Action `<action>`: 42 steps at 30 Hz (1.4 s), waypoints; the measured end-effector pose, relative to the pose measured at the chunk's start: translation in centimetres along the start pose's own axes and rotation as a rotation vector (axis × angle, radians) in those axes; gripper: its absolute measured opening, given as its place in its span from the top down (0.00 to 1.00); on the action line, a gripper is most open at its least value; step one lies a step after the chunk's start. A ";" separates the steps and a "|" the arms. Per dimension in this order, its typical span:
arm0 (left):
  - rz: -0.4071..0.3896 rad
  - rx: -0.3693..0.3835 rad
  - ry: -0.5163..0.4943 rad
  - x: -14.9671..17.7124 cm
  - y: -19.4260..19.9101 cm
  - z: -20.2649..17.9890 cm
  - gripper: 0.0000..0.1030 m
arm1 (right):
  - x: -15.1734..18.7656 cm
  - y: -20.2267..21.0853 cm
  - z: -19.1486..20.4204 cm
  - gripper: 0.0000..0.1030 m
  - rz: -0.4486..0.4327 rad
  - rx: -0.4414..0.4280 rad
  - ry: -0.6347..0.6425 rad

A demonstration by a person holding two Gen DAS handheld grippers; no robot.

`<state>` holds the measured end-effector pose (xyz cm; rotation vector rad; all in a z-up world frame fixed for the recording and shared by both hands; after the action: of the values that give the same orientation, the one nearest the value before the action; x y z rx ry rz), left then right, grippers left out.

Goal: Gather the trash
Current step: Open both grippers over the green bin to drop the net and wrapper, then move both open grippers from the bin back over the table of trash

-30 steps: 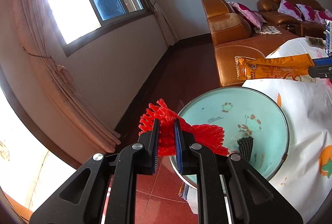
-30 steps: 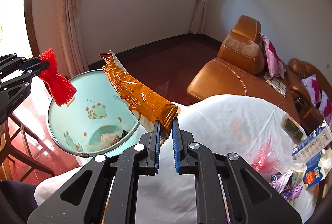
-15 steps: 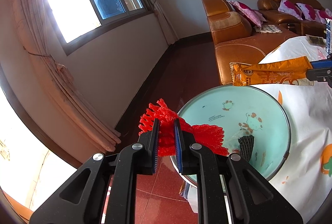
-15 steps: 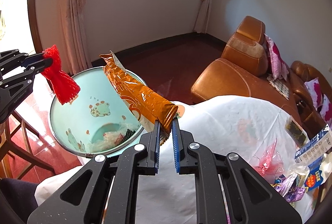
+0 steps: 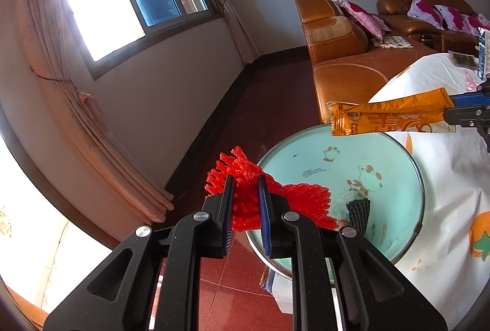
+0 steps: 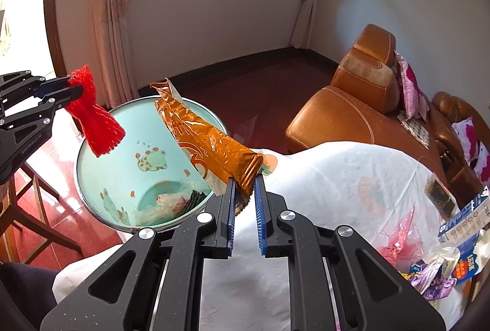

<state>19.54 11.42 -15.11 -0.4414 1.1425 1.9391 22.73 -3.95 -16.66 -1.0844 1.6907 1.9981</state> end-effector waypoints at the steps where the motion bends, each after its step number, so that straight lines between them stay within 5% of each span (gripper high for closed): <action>1: 0.000 0.008 -0.001 0.0 0.0 -0.1 0.83 | 0.0 0.0 0.2 0.86 0.002 -0.011 0.001; 16: -0.008 0.024 -0.016 0.0 -0.1 -1.0 0.48 | 0.0 0.0 0.6 0.66 -0.010 -0.033 -0.026; 42: -0.010 0.032 -0.007 0.1 -0.1 -1.0 0.37 | 0.1 1.1 -0.8 0.56 -0.021 0.005 -0.060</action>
<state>19.49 10.60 -15.76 -0.4228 1.1629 1.9099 22.20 -4.96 -15.99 -1.0257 1.6466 1.9924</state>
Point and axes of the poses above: each gripper's, at about its wrist camera, not at the fingertips, and y roughly against the way its jaws point, z to its left, x to its underside, the point moved 10 cm from there along -y, roughly the way its jaws point, and after that the axes turned 14 degrees about -y, right-handed, at the moved point
